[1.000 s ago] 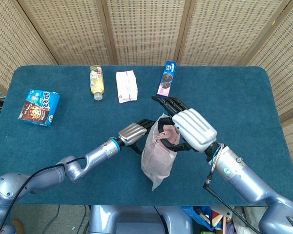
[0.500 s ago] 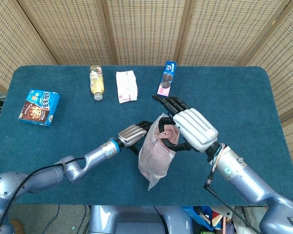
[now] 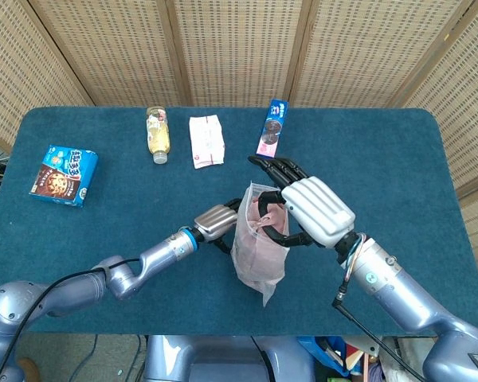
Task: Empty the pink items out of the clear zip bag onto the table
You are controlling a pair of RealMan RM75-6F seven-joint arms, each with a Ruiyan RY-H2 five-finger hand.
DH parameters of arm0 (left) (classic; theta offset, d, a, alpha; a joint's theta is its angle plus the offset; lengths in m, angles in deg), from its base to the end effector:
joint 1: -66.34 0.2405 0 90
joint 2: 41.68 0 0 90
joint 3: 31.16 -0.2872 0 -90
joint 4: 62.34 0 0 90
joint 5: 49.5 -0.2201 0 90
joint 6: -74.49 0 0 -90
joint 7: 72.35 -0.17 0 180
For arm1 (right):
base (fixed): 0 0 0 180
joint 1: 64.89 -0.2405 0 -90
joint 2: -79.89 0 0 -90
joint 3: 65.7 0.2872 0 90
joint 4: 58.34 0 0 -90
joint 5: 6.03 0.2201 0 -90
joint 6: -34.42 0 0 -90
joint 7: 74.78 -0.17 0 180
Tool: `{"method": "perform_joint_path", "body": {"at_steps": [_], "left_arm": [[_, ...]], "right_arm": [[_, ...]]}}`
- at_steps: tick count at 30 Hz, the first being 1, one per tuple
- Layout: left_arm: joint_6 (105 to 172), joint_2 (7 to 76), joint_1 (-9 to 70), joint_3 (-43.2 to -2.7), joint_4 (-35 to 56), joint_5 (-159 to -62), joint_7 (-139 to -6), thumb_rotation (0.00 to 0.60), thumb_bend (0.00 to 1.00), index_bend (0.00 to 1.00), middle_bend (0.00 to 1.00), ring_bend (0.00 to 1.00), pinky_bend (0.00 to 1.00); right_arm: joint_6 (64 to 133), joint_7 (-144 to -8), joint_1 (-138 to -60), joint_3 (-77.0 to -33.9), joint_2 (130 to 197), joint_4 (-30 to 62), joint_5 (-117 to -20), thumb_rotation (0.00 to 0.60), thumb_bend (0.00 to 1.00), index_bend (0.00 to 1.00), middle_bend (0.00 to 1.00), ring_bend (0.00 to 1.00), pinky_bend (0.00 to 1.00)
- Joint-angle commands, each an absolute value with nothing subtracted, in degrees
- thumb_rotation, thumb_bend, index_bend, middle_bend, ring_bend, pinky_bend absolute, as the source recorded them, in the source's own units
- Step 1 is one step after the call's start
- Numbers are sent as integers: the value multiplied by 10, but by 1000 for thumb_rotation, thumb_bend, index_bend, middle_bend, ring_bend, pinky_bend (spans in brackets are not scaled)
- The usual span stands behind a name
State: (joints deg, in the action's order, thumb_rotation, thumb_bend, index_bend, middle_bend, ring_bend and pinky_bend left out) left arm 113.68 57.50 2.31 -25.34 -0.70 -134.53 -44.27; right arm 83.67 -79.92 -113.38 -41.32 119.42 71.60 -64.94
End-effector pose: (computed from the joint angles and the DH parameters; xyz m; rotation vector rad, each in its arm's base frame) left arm -0.0560 0.4287 -0.1223 -2.2999 -1.1749 -1.0952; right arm -0.0009 -0.3373 0.1945 1.9439 -1.0932 1.3626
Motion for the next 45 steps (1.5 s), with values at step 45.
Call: {"method": "perform_joint_path", "body": {"at_steps": [45], "left_arm": [[1186,411,97,-283,47,-1329,-534,600,537,740,0,0,0]], "right_arm": [[851,-820,-1101,-457,1251,626,-648,600,639,770,0,0,0]]}}
